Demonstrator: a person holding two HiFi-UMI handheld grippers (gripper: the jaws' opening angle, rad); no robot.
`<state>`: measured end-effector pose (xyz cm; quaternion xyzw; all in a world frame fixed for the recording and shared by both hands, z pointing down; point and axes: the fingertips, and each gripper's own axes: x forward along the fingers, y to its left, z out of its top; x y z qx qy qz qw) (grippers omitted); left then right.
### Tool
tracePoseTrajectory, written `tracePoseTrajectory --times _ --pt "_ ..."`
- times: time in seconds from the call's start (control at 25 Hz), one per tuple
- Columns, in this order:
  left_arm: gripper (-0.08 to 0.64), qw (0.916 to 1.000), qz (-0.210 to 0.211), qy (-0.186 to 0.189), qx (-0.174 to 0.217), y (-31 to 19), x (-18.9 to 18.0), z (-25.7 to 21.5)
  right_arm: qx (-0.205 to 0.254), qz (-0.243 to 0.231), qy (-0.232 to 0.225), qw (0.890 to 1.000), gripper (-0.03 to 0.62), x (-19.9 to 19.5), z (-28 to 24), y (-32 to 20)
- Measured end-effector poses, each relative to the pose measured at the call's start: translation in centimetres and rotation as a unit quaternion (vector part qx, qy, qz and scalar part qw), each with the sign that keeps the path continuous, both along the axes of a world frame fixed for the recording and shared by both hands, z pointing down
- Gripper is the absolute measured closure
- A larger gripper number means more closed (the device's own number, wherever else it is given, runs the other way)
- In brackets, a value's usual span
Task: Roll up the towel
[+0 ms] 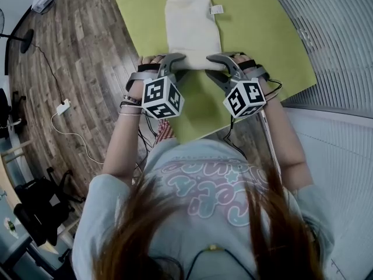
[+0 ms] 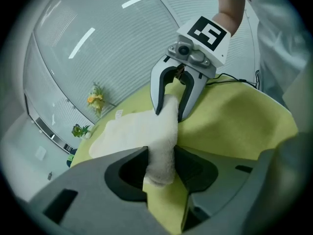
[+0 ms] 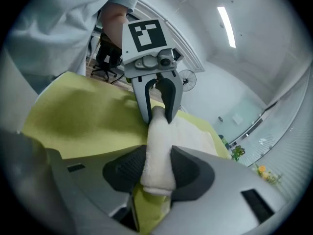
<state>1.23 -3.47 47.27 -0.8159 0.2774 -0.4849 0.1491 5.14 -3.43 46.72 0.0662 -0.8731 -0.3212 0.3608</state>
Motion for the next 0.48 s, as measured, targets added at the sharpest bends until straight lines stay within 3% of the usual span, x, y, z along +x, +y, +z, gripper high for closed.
tracePoseTrajectory --times 0.2,0.36,0.48 --pt "0.425 0.9998 -0.015 -0.001 0.014 -0.9 0.1 -0.3 -0.024 0.023 -0.025 0.999 0.472 -0.2 -0.4 -1.0" --pt "0.462 0.9991 -0.02 0.031 0.019 0.5 0.8 -1.5 -0.023 0.017 -0.038 0.999 0.497 0.8 -1.5 0.1" --pt "0.463 0.9985 -0.021 0.05 0.0 3.0 1.5 -1.5 -0.037 -0.003 -0.036 0.999 0.499 1.5 -1.7 2.5"
